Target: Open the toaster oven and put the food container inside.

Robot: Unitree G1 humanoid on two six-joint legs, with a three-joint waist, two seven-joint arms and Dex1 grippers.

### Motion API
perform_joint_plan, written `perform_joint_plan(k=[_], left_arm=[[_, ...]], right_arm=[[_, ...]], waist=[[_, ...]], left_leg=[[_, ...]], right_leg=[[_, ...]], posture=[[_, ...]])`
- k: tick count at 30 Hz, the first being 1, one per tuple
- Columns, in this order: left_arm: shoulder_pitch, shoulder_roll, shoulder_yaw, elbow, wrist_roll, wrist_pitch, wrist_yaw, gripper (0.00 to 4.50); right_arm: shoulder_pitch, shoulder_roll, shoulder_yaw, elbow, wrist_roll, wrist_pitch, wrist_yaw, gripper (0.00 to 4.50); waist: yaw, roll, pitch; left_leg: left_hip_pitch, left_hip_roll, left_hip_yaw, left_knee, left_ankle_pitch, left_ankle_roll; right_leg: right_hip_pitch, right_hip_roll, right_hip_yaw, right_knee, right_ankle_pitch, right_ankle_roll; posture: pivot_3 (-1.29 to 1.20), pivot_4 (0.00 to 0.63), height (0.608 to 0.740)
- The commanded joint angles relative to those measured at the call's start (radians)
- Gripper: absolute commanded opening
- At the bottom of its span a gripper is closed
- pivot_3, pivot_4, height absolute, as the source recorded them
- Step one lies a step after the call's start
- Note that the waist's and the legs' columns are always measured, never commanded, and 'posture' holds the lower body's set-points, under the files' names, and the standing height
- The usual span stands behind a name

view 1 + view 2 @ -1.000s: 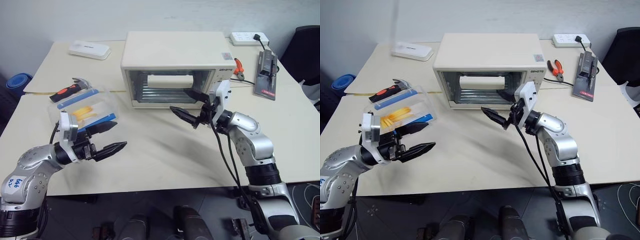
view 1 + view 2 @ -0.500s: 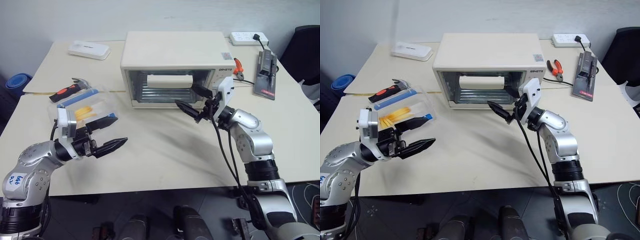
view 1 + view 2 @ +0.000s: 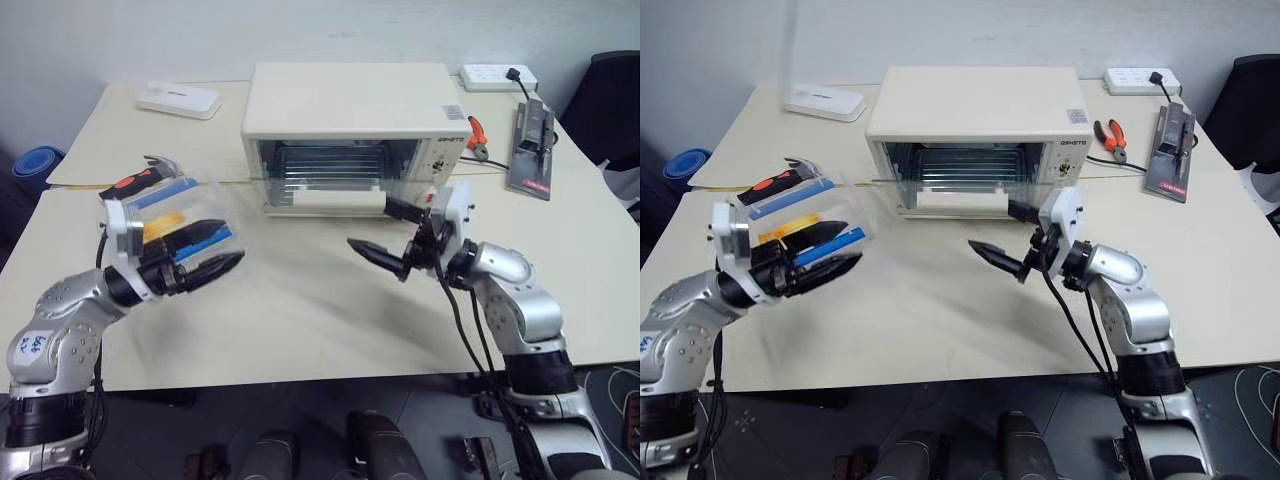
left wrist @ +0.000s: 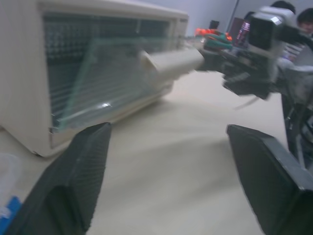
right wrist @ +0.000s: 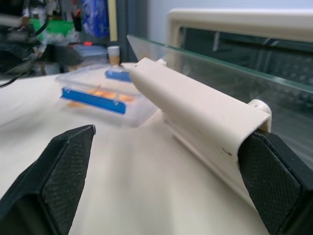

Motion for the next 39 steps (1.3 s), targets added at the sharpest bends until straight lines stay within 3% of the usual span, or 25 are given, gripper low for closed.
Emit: perform_joint_plan(k=[1, 9, 10, 14, 21, 25, 29, 34, 36, 39], left_arm=[[-0.118, -0.009, -0.002, 0.089, 0.042, -0.030, 0.031, 2.68], [-0.390, -0.109, -0.168, 0.414, 0.273, -0.239, -0.025, 0.09], [-0.402, -0.119, -0.195, 0.434, 0.298, -0.263, -0.050, 0.01], [-0.389, -0.124, -0.266, 0.448, 0.351, -0.297, -0.136, 0.01], [-0.262, -0.118, -0.317, 0.342, 0.419, -0.337, -0.151, 0.01], [-0.167, -0.136, -0.336, 0.277, 0.476, -0.423, -0.117, 0.01], [-0.074, -0.159, -0.343, 0.254, 0.536, -0.486, -0.051, 0.01], [0.031, -0.204, -0.261, 0.136, 0.465, -0.454, 0.040, 0.01], [0.101, -0.211, -0.205, 0.047, 0.408, -0.447, 0.063, 0.40], [0.243, -0.222, -0.007, -0.101, 0.282, -0.362, 0.197, 1.20]], right_arm=[[0.021, -0.016, 0.036, -0.067, -0.026, -0.042, 0.038, 4.50], [0.061, -0.019, 0.053, -0.040, -0.104, -0.130, 0.041, 4.50], [0.068, -0.021, 0.052, -0.040, -0.113, -0.142, 0.037, 4.50], [0.134, -0.037, 0.029, -0.068, -0.121, -0.167, 0.022, 4.50], [0.486, -0.110, -0.098, -0.250, -0.088, -0.181, -0.023, 4.50], [0.615, -0.140, -0.201, -0.307, -0.055, -0.172, -0.036, 4.50], [0.610, -0.164, -0.254, -0.314, -0.025, -0.182, -0.028, 4.50], [0.528, -0.135, -0.249, -0.287, 0.050, -0.191, -0.006, 4.50], [0.455, -0.101, -0.242, -0.280, 0.149, -0.158, 0.009, 4.50], [0.372, -0.054, -0.208, -0.246, 0.126, -0.233, 0.021, 4.50]], waist=[[-0.001, 0.000, 0.000], [-0.002, -0.001, 0.000], [-0.003, -0.001, 0.000], [-0.007, -0.001, 0.000], [0.007, -0.001, 0.000], [0.011, -0.001, 0.000], [0.009, -0.001, 0.000], [0.008, -0.001, 0.000], [0.005, -0.002, 0.000], [-0.003, -0.002, 0.000]], left_leg=[[0.000, 0.000, 0.000, 0.000, 0.000, 0.000], [0.000, 0.000, 0.001, 0.001, 0.000, -0.001], [0.000, 0.000, 0.001, 0.001, 0.000, -0.001], [0.000, 0.000, 0.001, 0.000, 0.000, -0.001], [-0.001, 0.000, 0.000, 0.001, -0.001, 0.000], [0.000, 0.000, 0.001, 0.004, -0.001, 0.000], [0.002, 0.000, 0.002, 0.003, -0.001, 0.000], [0.002, 0.001, 0.002, 0.002, 0.000, 0.000], [0.002, 0.001, 0.002, 0.002, -0.001, 0.000], [0.002, 0.002, 0.002, 0.001, -0.001, 0.000]], right_leg=[[0.000, 0.000, 0.000, 0.000, 0.000, 0.000], [0.000, 0.000, -0.001, 0.000, 0.000, 0.000], [0.000, 0.000, 0.000, 0.000, 0.000, 0.000], [-0.001, 0.000, 0.000, 0.000, 0.000, 0.000], [0.000, 0.000, 0.000, 0.000, 0.000, 0.000], [0.001, 0.000, 0.001, 0.001, 0.000, 0.001], [0.002, 0.000, 0.002, 0.002, 0.000, 0.001], [0.002, 0.001, 0.001, 0.001, 0.000, 0.001], [0.002, 0.001, 0.001, 0.001, 0.000, 0.001], [0.002, 0.001, 0.001, 0.000, 0.000, 0.001]], posture=[[0.00, 0.150, 0.740], [0.00, 0.150, 0.740], [0.00, 0.150, 0.740], [0.00, 0.150, 0.740], [0.00, 0.150, 0.740], [0.00, 0.150, 0.740], [0.00, 0.150, 0.740], [0.00, 0.150, 0.740], [0.00, 0.150, 0.740], [0.00, 0.150, 0.740]])
